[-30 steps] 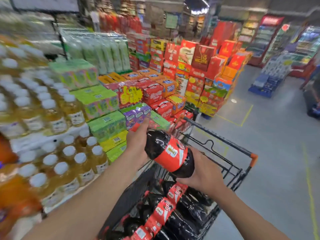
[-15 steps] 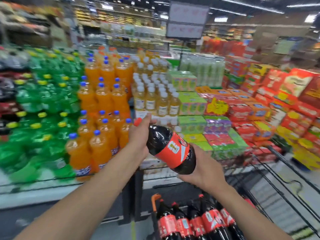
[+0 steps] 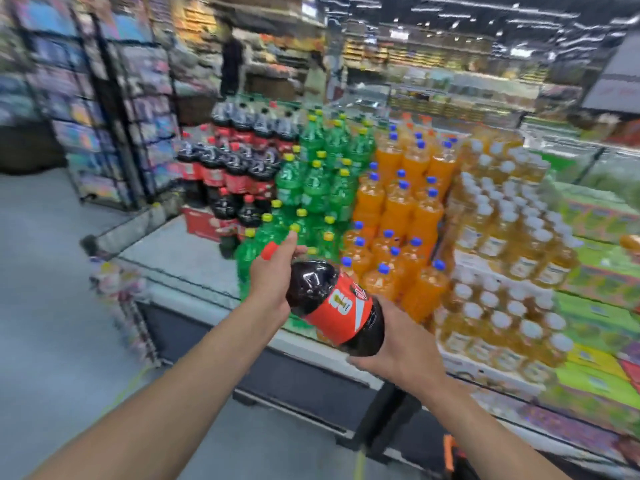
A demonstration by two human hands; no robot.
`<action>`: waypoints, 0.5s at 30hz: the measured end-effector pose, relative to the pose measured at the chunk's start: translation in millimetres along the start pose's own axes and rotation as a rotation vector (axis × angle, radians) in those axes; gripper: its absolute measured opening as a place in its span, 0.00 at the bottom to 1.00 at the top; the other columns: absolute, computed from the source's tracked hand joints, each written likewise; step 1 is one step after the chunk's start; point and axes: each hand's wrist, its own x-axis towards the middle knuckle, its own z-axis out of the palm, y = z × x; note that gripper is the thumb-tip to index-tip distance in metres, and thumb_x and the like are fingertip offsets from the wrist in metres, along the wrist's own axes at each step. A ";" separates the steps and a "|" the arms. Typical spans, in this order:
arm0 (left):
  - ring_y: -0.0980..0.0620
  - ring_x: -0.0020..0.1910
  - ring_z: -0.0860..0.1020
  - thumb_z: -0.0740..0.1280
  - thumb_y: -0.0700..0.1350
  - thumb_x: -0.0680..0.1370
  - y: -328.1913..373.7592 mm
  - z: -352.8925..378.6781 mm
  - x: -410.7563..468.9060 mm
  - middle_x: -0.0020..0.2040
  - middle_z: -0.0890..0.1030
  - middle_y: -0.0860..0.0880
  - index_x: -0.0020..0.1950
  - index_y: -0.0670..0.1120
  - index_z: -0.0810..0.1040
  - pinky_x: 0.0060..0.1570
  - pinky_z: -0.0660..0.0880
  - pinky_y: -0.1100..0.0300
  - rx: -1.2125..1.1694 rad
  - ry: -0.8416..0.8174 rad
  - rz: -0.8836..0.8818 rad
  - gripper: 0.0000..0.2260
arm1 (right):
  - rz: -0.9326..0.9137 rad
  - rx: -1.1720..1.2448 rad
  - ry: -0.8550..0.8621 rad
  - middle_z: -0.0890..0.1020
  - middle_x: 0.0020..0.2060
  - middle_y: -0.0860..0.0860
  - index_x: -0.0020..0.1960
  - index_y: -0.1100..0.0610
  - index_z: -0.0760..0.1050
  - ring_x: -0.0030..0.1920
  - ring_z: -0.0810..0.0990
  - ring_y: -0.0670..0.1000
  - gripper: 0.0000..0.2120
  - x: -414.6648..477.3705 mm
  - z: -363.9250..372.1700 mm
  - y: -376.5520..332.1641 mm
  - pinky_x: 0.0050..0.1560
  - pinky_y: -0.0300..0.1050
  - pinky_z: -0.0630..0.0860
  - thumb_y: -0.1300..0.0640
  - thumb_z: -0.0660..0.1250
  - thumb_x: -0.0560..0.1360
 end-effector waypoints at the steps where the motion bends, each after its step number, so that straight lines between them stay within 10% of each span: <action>1: 0.49 0.31 0.84 0.75 0.51 0.79 9.8 -21.3 7.8 0.36 0.86 0.47 0.41 0.41 0.82 0.34 0.81 0.56 -0.001 0.021 0.008 0.14 | -0.009 0.002 -0.014 0.79 0.62 0.38 0.74 0.40 0.61 0.62 0.79 0.45 0.51 8.6 12.9 -19.5 0.52 0.48 0.79 0.27 0.74 0.56; 15: 0.44 0.40 0.87 0.75 0.55 0.77 127.6 -265.0 82.9 0.42 0.88 0.43 0.46 0.42 0.86 0.44 0.85 0.50 -0.028 0.277 0.053 0.16 | -0.296 0.073 -0.157 0.78 0.62 0.36 0.73 0.39 0.61 0.62 0.78 0.45 0.50 102.4 137.3 -250.2 0.54 0.47 0.78 0.29 0.75 0.56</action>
